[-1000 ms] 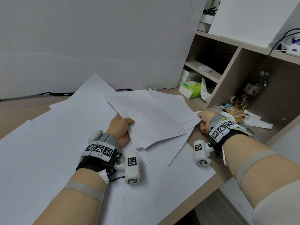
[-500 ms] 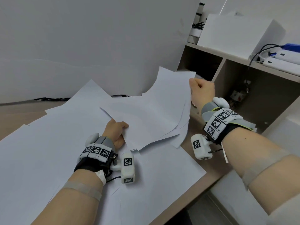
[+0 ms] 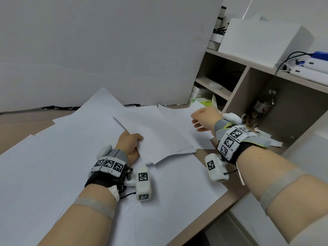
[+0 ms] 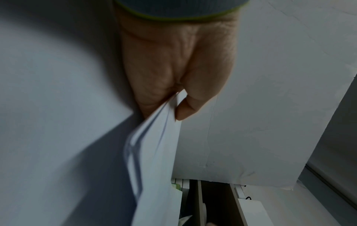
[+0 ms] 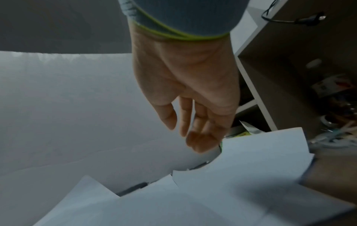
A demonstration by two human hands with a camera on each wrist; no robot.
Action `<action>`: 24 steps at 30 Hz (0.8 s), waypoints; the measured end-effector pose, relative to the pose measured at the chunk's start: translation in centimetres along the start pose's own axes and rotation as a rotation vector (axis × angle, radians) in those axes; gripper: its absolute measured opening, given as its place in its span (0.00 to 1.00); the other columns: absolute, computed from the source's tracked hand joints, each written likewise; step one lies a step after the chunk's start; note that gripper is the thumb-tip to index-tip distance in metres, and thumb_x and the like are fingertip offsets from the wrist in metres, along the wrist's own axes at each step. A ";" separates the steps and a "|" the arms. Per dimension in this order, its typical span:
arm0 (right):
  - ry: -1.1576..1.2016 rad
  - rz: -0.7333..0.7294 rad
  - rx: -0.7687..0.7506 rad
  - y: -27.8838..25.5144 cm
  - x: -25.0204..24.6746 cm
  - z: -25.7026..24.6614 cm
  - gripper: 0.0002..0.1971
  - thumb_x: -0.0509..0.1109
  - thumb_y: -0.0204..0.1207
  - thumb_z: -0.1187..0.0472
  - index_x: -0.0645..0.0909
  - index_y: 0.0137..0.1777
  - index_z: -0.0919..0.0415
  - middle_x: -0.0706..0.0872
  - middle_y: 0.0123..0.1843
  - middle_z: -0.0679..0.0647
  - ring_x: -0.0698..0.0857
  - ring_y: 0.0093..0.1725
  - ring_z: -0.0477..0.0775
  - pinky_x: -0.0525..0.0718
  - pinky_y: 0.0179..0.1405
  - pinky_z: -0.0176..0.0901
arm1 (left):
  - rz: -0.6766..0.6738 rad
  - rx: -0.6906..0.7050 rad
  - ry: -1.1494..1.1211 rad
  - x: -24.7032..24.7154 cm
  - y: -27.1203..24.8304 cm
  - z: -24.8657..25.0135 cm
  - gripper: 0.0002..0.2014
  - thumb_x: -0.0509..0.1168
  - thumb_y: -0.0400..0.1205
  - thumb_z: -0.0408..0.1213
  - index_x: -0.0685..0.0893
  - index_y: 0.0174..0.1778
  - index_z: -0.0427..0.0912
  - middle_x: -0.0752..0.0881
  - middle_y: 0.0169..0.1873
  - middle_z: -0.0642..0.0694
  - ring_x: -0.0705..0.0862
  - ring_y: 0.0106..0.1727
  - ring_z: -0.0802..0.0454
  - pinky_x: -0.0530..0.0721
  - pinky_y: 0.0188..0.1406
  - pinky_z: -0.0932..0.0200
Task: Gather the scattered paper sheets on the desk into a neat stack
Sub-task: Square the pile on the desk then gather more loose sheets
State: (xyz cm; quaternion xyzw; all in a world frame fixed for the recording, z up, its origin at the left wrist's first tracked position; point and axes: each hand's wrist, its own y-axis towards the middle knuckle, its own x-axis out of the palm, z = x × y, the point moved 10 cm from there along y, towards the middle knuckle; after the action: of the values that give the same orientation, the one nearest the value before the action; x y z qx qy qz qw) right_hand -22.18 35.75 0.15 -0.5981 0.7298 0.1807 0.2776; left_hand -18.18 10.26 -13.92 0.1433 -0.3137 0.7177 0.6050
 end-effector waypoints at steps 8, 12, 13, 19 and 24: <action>-0.118 0.081 0.337 2.8 -1.8 9.1 0.29 0.76 0.74 0.54 0.76 0.70 0.69 0.81 0.65 0.64 0.82 0.61 0.68 0.83 0.65 0.61 | 0.024 0.045 -0.057 -0.6 0.6 0.4 0.22 0.56 0.79 0.14 0.78 0.67 0.34 0.88 0.56 0.35 0.89 0.48 0.38 0.90 0.40 0.49; 0.287 0.120 0.506 2.2 -1.2 10.0 0.26 0.72 0.79 0.58 0.71 0.75 0.60 0.73 0.71 0.64 0.74 0.61 0.71 0.81 0.62 0.69 | 0.022 0.065 -0.033 -0.5 0.8 0.5 0.21 0.55 0.78 0.13 0.78 0.62 0.37 0.88 0.53 0.38 0.89 0.47 0.41 0.89 0.43 0.49; 0.362 0.125 0.537 2.4 -1.0 10.2 0.24 0.71 0.79 0.59 0.71 0.74 0.58 0.72 0.68 0.64 0.72 0.60 0.71 0.80 0.61 0.70 | 0.010 0.063 -0.021 -0.3 0.7 0.4 0.21 0.54 0.79 0.13 0.79 0.62 0.37 0.88 0.53 0.38 0.89 0.48 0.40 0.89 0.46 0.48; 0.697 0.088 0.608 2.8 1.3 10.2 0.13 0.68 0.79 0.64 0.71 0.59 0.56 0.66 0.61 0.61 0.68 0.58 0.73 0.82 0.60 0.69 | -0.028 0.052 -0.022 0.0 0.8 0.2 0.23 0.52 0.80 0.11 0.79 0.62 0.37 0.88 0.53 0.38 0.88 0.52 0.38 0.87 0.54 0.43; 0.957 0.046 0.479 3.7 3.2 9.0 0.12 0.67 0.81 0.67 0.75 0.62 0.60 0.76 0.56 0.62 0.81 0.45 0.64 0.85 0.39 0.46 | -0.021 0.047 -0.020 -0.2 0.9 0.1 0.24 0.52 0.79 0.12 0.79 0.64 0.37 0.88 0.54 0.37 0.88 0.53 0.37 0.87 0.53 0.44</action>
State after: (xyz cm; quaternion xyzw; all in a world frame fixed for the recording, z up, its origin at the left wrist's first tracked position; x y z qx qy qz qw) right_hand -24.48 39.45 -9.12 -0.5174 0.8085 -0.2777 0.0387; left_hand -19.06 9.98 -14.21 0.1680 -0.3012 0.7171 0.6057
